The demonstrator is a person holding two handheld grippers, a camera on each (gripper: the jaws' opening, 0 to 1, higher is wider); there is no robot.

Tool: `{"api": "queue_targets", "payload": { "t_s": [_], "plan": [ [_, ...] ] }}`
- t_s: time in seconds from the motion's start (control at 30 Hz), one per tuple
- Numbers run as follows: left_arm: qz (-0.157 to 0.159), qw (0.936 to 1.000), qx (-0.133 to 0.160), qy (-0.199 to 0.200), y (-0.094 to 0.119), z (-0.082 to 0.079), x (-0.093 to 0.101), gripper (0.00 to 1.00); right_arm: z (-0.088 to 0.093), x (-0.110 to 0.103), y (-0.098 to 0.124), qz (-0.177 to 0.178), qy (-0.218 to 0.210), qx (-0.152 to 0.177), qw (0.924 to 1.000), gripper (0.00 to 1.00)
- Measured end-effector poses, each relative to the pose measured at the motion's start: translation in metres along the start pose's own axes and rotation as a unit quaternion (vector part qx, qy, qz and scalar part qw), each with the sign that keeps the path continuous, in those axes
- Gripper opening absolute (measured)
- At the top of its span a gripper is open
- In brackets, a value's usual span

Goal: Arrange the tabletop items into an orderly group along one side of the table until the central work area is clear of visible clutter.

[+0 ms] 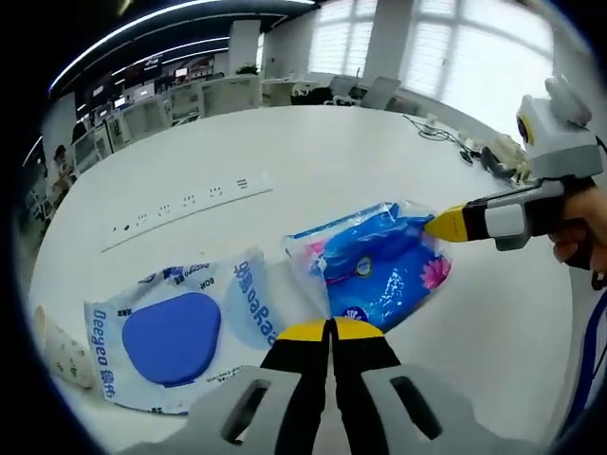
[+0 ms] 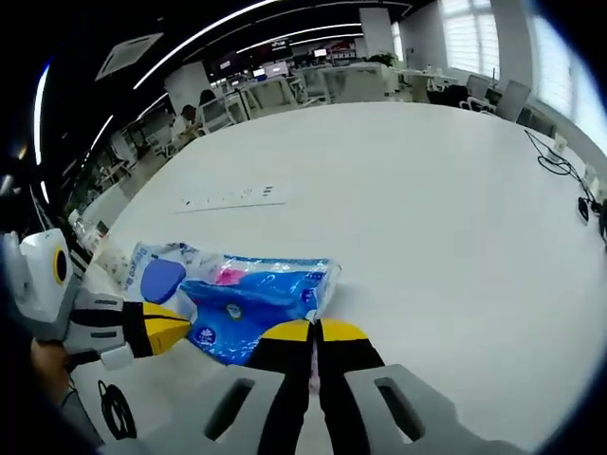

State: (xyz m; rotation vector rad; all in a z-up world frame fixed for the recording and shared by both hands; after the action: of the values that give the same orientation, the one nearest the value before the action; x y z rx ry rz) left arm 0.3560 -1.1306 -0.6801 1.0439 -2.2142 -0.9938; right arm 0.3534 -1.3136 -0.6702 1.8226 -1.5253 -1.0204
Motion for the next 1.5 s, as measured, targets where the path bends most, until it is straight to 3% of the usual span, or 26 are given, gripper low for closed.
{"api": "queue_targets", "payload": {
  "t_s": [0.2, 0.43, 0.83, 1.07, 1.2, 1.4, 1.5],
  "plan": [
    [-0.017, 0.9996, -0.015, -0.016, -0.008, 0.003, 0.001, 0.0, 0.004, 0.006, -0.009, -0.014, -0.025, -0.003, 0.9996, 0.0],
    [-0.021, 0.9991, -0.018, -0.032, -0.01, 0.007, 0.003, 0.0, 0.005, 0.008, -0.013, -0.016, -0.013, -0.001, 0.9998, 0.0],
    [-0.05, 0.997, 0.015, -0.057, -0.004, -0.001, 0.006, 0.0, 0.002, 0.013, -0.018, -0.017, -0.026, 0.009, 0.9995, 0.01],
    [-0.062, 0.995, 0.012, -0.077, -0.003, 0.001, 0.007, 0.0, -0.001, 0.011, -0.018, -0.02, -0.016, 0.021, 0.9995, 0.03],
    [-0.072, 0.9929, 0.025, -0.091, 0.001, -0.002, 0.01, 0.05, -0.002, 0.013, -0.018, -0.016, -0.017, 0.018, 0.9996, 0.05],
    [-0.06, 0.9925, 0.041, -0.099, 0.002, -0.009, 0.015, 0.07, 0.0, 0.016, -0.012, -0.009, -0.02, 0.015, 0.9996, 0.09],
    [-0.038, 0.9922, 0.056, -0.105, 0.003, -0.013, 0.018, 0.11, 0.002, 0.014, -0.006, -0.007, -0.017, 0.017, 0.9997, 0.16]
  ]
}}
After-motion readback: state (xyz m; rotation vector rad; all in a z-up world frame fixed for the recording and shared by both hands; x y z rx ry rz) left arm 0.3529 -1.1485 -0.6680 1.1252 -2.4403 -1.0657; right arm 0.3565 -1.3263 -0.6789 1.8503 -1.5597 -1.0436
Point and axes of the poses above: the point that each gripper's makers call its tool centre point, and the gripper's own axes: y roughly backward along the fingers, x roughly to its right, z roughly out of its underside, the point moved 8 cm from there along y, roughly backward along the fingers, and after that the axes turned 8 degrees about -x, right-handed, at the moved point
